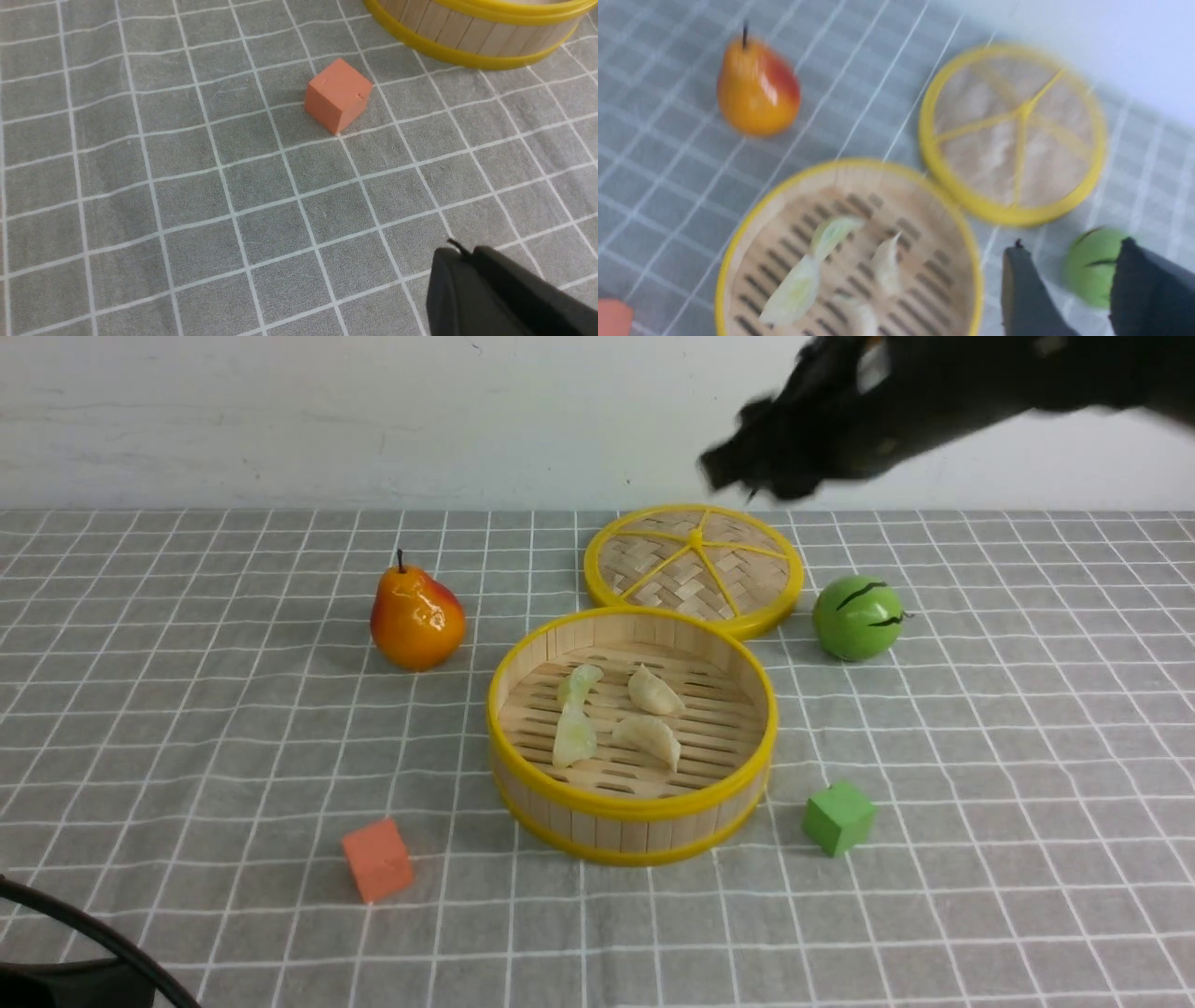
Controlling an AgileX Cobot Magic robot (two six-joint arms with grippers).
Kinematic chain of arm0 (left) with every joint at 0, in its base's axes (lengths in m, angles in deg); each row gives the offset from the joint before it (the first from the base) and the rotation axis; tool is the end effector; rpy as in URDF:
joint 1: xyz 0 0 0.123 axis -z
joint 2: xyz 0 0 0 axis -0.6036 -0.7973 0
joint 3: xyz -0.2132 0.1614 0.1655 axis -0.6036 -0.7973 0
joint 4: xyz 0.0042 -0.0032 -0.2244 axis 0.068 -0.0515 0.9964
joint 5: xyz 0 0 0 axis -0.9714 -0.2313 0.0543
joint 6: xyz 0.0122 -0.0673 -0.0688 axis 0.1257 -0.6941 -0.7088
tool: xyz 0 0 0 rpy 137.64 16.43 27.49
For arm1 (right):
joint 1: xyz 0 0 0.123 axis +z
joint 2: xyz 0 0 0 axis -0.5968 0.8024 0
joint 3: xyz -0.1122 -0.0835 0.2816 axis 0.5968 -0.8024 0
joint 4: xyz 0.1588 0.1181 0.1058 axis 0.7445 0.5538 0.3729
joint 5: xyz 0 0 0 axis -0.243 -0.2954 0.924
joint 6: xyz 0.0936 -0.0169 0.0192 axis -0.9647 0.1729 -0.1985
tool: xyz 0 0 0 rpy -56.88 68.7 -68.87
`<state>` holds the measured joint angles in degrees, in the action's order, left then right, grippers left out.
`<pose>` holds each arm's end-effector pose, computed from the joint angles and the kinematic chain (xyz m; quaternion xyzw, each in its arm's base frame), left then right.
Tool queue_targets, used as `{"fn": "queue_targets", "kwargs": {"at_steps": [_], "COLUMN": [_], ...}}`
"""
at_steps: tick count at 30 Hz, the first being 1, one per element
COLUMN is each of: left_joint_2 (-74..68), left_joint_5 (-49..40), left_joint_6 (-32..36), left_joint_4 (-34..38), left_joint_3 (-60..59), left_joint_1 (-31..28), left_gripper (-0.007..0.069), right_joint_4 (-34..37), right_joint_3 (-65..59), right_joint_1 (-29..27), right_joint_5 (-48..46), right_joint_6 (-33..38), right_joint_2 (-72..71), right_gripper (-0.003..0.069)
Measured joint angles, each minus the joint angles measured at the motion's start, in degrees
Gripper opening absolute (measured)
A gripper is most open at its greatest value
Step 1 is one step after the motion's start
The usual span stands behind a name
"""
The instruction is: Put the dumplings into the steamer on the table with the grey tablecloth.
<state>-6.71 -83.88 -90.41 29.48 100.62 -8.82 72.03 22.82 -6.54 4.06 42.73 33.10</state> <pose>0.0535 -0.0176 0.2826 0.1082 0.8831 -0.1115 0.4427 0.2959 0.1550 0.4567 -0.1868 0.8417 0.0700 0.5017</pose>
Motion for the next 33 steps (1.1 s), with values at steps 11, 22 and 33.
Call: {"fn": "queue_targets", "kwargs": {"at_steps": [11,22,33], "left_joint_2": [0.0,-0.05,-0.05], "left_joint_5": [-0.1,-0.22,-0.22], "left_joint_6": [0.0,0.0,0.0], "left_joint_4": [-0.1,-0.15,-0.15], "left_joint_3": [0.0,-0.1,-0.1], "left_joint_1": [0.0,0.0,0.0], "left_gripper": [0.0029,0.0039,0.0039], "right_joint_4": [-2.62,-3.85,-1.64], "right_joint_3": [-45.1,-83.26,-93.52], "right_joint_1": [0.0,0.0,-0.16], "right_joint_5": [26.97,47.84,37.43], "right_joint_6": [-4.9,-11.83,-12.03], "right_joint_2": [-40.56,-59.95,-76.99], "right_gripper": [-0.002,-0.0008,-0.0004]}}
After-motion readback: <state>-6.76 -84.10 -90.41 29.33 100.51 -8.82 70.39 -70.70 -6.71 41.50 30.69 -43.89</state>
